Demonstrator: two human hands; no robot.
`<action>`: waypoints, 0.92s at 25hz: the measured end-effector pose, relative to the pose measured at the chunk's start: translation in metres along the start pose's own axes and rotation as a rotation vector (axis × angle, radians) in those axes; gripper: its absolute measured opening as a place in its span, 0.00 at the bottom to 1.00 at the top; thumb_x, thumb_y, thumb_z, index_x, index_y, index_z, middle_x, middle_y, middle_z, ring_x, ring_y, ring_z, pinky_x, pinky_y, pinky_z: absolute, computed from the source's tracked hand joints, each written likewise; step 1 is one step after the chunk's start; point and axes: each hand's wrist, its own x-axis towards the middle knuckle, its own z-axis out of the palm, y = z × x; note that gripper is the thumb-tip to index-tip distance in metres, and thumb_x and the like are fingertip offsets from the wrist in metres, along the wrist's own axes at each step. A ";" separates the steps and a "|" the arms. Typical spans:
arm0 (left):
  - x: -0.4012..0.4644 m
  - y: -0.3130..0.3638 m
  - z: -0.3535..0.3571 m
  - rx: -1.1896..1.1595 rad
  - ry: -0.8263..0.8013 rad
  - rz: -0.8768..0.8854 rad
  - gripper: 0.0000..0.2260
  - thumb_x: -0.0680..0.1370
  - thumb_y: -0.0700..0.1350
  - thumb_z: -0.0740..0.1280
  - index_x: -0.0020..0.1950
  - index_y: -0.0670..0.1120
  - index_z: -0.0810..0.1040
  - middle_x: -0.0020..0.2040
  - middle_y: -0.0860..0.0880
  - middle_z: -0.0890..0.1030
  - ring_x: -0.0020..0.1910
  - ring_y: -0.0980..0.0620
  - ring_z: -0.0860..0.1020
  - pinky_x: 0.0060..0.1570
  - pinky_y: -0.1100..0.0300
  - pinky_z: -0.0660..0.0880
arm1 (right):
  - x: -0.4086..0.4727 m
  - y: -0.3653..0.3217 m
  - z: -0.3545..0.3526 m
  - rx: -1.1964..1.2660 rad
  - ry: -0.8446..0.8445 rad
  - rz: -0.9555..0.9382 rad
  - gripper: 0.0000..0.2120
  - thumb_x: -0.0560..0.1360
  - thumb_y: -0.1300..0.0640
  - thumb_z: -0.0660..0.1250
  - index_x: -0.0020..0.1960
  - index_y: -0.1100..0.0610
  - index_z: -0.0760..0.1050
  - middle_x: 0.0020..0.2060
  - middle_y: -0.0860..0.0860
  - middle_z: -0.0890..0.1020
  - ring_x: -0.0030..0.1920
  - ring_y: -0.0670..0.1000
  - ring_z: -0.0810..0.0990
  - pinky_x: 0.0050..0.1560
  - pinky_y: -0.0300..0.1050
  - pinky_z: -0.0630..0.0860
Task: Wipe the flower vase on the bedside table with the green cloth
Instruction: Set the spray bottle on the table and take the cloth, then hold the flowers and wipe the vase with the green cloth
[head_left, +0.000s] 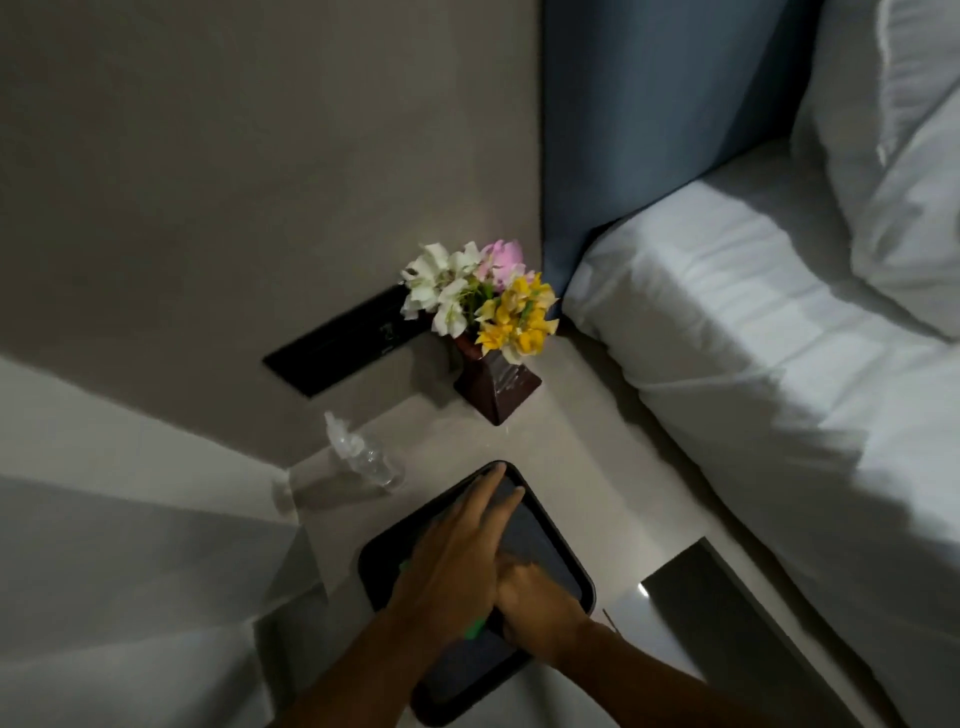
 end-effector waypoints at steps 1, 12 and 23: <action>0.014 0.005 -0.011 0.023 0.071 0.064 0.33 0.73 0.34 0.63 0.76 0.53 0.58 0.80 0.53 0.48 0.76 0.49 0.57 0.66 0.52 0.70 | -0.005 0.003 0.002 0.066 0.104 0.012 0.20 0.66 0.72 0.65 0.56 0.62 0.80 0.51 0.59 0.83 0.51 0.58 0.82 0.48 0.45 0.79; 0.105 0.006 -0.097 0.656 0.199 0.268 0.30 0.73 0.46 0.65 0.74 0.45 0.62 0.78 0.45 0.60 0.74 0.47 0.62 0.62 0.48 0.67 | 0.003 -0.011 -0.033 0.947 1.061 0.623 0.12 0.77 0.60 0.67 0.59 0.50 0.75 0.48 0.45 0.83 0.48 0.39 0.81 0.48 0.35 0.77; 0.133 -0.016 -0.118 0.820 0.160 0.364 0.32 0.79 0.56 0.54 0.78 0.44 0.46 0.80 0.43 0.44 0.78 0.45 0.49 0.74 0.43 0.54 | 0.097 0.022 -0.113 1.135 0.922 0.904 0.24 0.80 0.56 0.60 0.74 0.51 0.58 0.60 0.60 0.76 0.53 0.56 0.78 0.53 0.50 0.78</action>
